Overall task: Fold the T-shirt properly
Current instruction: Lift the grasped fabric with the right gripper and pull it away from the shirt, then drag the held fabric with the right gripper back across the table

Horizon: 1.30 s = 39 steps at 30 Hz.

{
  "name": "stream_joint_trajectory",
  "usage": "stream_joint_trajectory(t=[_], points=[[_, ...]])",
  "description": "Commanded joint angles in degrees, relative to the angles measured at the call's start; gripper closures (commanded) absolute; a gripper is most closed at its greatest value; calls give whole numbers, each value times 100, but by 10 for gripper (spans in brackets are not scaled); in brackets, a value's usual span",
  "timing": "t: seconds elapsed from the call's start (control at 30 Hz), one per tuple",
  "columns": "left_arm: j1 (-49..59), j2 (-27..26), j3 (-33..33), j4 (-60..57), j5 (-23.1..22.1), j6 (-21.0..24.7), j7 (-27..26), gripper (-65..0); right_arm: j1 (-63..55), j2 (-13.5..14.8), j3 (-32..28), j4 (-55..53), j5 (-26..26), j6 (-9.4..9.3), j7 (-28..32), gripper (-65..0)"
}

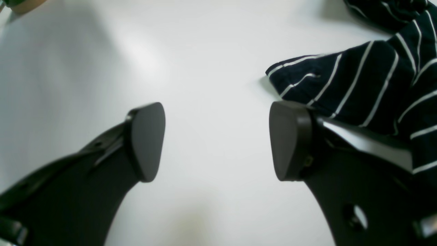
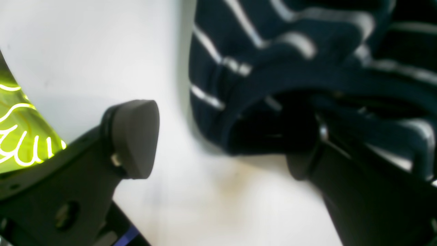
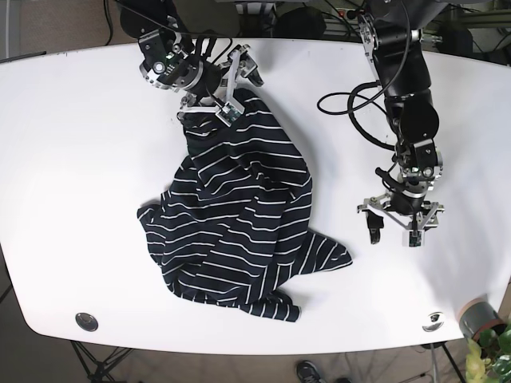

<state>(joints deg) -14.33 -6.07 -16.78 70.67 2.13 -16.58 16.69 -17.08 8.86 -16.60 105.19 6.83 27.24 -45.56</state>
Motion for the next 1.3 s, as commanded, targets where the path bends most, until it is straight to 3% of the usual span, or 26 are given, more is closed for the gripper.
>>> stream_joint_trajectory(t=[0.0, 0.17, 0.27, 0.43, 0.6, 0.87, 1.07, 1.27], points=[[-154, -48, 3, 128, -42, 1, -161, -440, 42, -12, 3, 35, 60, 40, 174, -531], [-172, -48, 3, 128, -42, 1, -161, -440, 33, -12, 3, -299, 51, 40, 455, -528], [-172, -48, 3, 128, -42, 1, -161, -440, 33, -12, 3, -492, 51, 40, 675, -476], [-180, -48, 12, 128, -42, 1, -161, -440, 51, -20, 3, -721, 51, 40, 956, -268], [-189, -48, 12, 119, -42, 1, -161, -442, 77, -20, 3, -747, 51, 23, 982, -14], [-347, -48, 12, 75, -33, 1, -170, -447, -195, 32, 152, 185, 69, 32, 938, -21], [-435, -13, 179, 119, -33, 1, -170, -447, -301, 208, 653, 1231, 77, 76, 341, -21], [-409, -13, 504, 190, -33, 1, -170, -446, 130, 331, 1401, 1213, 77, 638, 306, -21]])
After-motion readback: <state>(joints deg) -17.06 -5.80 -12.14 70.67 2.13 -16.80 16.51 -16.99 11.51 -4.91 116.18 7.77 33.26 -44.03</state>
